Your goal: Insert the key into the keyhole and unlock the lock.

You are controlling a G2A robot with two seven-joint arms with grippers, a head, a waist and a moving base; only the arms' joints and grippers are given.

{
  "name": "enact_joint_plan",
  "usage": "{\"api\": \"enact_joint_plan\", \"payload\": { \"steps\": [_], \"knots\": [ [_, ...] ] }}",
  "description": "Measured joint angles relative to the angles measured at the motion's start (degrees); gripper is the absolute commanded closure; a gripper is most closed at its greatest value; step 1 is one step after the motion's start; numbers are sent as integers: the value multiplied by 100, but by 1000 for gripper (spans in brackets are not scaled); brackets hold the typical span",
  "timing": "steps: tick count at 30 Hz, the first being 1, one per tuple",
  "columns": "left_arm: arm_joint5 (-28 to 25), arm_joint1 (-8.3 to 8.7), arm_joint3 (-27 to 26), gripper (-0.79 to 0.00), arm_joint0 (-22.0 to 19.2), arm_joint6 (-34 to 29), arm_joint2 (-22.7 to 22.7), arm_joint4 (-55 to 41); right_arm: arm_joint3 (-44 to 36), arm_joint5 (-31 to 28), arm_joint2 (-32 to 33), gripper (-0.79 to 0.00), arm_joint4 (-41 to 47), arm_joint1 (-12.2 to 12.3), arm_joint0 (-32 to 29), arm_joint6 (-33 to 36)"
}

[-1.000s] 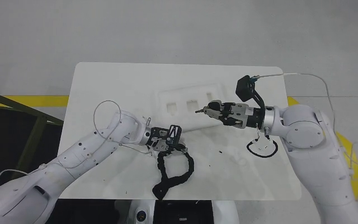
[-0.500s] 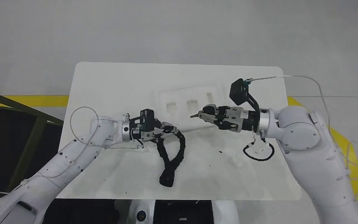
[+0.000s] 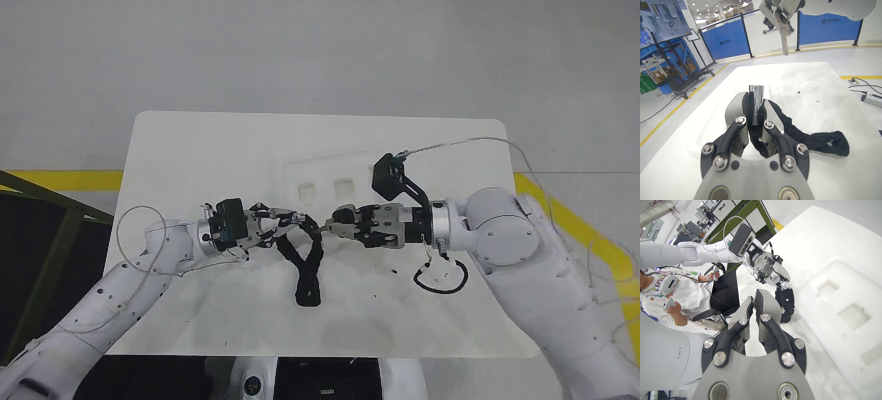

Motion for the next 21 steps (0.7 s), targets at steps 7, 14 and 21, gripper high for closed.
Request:
{"api": "enact_joint_plan", "payload": {
  "steps": [7,14,21],
  "knots": [
    [630,-37,-96,0,251,-113,-192,-89,105,234,-428,0,-526,-116,264,-518],
    [805,-59,-218,0,482,59,-365,-154,-22,579,-539,0,-1013,-154,290,-794],
    [587,-106,-158,0,449,313,-374,141,-111,761,-549,0,-1234,-169,277,-919]
  ]
}}
